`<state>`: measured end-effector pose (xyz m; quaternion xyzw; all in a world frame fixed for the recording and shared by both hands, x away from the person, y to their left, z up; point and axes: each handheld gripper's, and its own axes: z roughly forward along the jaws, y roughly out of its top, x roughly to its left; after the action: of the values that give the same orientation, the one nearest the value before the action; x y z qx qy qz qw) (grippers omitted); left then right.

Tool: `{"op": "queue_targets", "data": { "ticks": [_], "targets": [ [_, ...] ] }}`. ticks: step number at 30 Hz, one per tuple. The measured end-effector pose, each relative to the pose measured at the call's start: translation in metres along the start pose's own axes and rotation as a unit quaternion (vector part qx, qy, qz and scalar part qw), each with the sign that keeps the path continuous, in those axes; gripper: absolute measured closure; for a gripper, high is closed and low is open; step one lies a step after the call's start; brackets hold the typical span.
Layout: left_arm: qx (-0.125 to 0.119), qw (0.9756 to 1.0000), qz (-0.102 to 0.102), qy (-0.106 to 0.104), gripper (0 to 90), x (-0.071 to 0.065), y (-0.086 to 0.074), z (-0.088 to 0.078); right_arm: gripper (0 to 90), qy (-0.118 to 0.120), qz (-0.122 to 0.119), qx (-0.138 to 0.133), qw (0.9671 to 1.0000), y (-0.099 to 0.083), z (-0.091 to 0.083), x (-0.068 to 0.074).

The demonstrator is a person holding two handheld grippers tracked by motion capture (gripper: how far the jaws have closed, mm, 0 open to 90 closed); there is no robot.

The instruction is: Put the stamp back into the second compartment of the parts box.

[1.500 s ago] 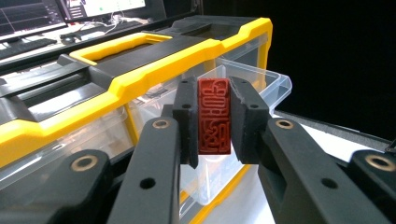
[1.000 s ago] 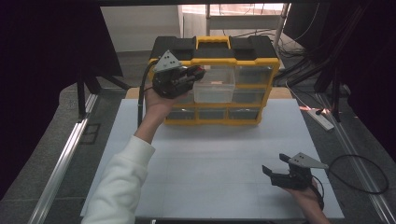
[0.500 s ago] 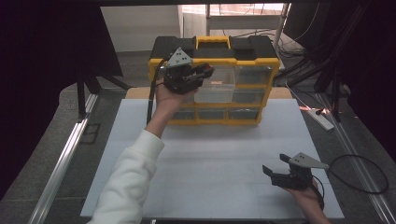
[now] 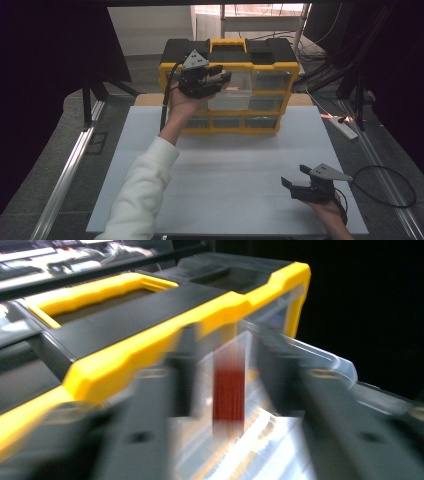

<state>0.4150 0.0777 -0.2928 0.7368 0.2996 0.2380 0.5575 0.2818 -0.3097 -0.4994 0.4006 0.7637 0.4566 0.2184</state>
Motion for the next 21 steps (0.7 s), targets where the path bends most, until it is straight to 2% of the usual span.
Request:
{"op": "queue_targets", "data": {
  "ticks": [1, 5, 9, 11, 18, 21],
  "targets": [
    [0.001, 1.0, -0.002, 0.0, 39.8, 0.0, 0.0, 0.0, 14.4, 0.0, 0.0, 0.0, 1.0, 0.0, 0.0, 0.0],
    [-0.003, 0.9997, -0.013, -0.023, 33.3, 0.0, 0.001, -0.005, 14.4, 0.0, 0.0, 0.0, 1.0, 0.0, 0.0, 0.0],
    [-0.004, 0.9997, -0.011, -0.024, 26.2, -0.002, -0.001, -0.009, 14.4, 0.0, -0.002, 0.0, 1.0, 0.0, 0.0, 0.0],
    [-0.005, 0.9994, -0.012, -0.033, 24.6, -0.002, -0.003, -0.012, 14.3, 0.0, -0.002, 0.0, 1.0, 0.0, 0.0, 0.0],
    [-0.005, 0.9989, -0.012, -0.046, 22.3, -0.004, -0.009, -0.023, 14.4, 0.0, -0.003, 0.0, 1.0, 0.0, 0.002, 0.001],
    [-0.008, 0.9984, -0.006, -0.056, 22.3, -0.007, -0.011, -0.028, 14.4, -0.001, -0.001, 0.002, 1.0, 0.0, 0.002, 0.0]
  ]
}}
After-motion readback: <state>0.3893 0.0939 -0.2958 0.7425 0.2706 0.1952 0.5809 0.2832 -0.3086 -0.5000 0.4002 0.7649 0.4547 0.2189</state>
